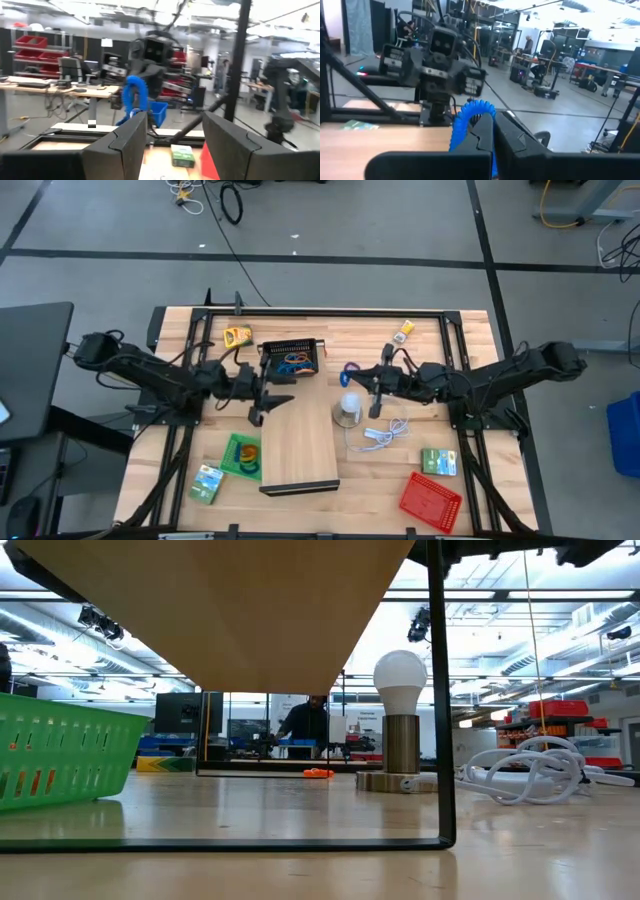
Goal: Pick & Place Office Desk Supplies
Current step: Put the blue spiral keychain into the green bin
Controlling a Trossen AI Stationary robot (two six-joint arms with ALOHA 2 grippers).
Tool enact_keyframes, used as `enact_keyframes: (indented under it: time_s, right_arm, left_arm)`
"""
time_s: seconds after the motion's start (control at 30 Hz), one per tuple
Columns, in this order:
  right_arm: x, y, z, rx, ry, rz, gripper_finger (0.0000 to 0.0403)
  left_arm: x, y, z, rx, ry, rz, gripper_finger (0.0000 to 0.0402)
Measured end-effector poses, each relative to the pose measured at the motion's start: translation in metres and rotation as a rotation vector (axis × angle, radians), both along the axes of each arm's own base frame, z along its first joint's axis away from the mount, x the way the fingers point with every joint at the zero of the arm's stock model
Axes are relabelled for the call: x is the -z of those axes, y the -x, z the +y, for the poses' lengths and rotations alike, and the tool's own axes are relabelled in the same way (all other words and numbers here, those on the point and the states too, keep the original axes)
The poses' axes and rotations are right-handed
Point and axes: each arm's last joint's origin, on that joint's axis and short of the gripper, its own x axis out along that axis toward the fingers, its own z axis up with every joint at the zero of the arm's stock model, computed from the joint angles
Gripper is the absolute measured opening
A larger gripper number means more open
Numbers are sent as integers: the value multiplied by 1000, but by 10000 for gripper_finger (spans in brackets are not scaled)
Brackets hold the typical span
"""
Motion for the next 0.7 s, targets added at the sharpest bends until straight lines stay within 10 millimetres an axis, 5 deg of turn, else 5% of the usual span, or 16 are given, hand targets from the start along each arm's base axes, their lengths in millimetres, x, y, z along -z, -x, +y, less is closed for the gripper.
enact_keyframes:
  time_s: [0.37, 0.7]
  right_arm:
    - [-4, -63, 8, 129, 50, 16, 0]
    - [-7, -74, 8, 185, 58, 21, 0]
  left_arm:
    - [-4, -30, 10, -60, 41, -12, 200]
    - [-6, -35, 12, -159, 58, 7, 200]
